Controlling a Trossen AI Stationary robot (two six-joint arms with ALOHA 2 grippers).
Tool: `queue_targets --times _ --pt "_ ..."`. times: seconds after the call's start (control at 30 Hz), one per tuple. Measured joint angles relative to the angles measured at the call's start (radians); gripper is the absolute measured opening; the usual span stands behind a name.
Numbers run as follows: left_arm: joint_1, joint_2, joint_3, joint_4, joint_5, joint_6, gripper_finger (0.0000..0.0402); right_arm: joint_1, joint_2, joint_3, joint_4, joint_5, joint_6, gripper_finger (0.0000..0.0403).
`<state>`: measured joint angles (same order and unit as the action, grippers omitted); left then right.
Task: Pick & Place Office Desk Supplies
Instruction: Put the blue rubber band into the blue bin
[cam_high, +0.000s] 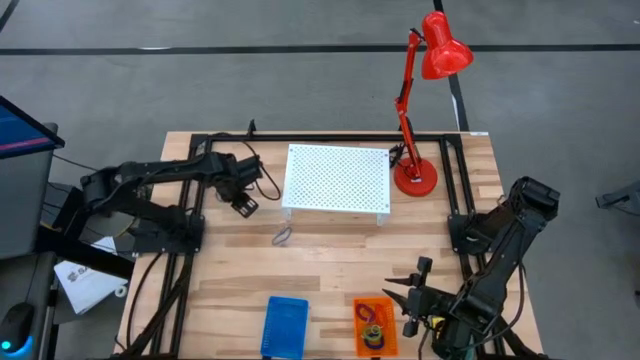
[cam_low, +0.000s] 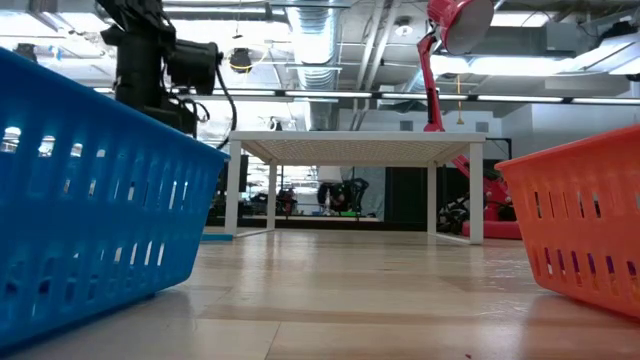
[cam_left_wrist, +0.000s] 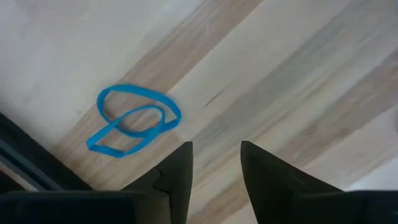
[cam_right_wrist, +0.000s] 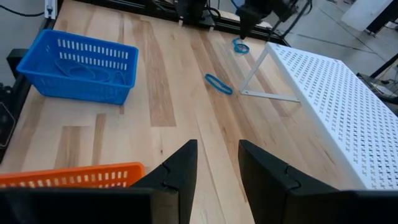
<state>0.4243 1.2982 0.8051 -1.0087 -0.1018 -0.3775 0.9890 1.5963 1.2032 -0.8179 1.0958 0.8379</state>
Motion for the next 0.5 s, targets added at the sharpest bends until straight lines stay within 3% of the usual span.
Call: queue_targets --times 0.2,0.5 --pt "0.018 0.139 0.000 -0.027 -0.068 -0.025 0.0127 -0.001 0.000 0.000 -0.001 0.000 0.000 0.0113" --pt "0.041 0.255 0.000 -0.020 -0.067 -0.015 0.0127 -0.001 0.000 0.000 -0.001 0.000 0.000 0.0113"
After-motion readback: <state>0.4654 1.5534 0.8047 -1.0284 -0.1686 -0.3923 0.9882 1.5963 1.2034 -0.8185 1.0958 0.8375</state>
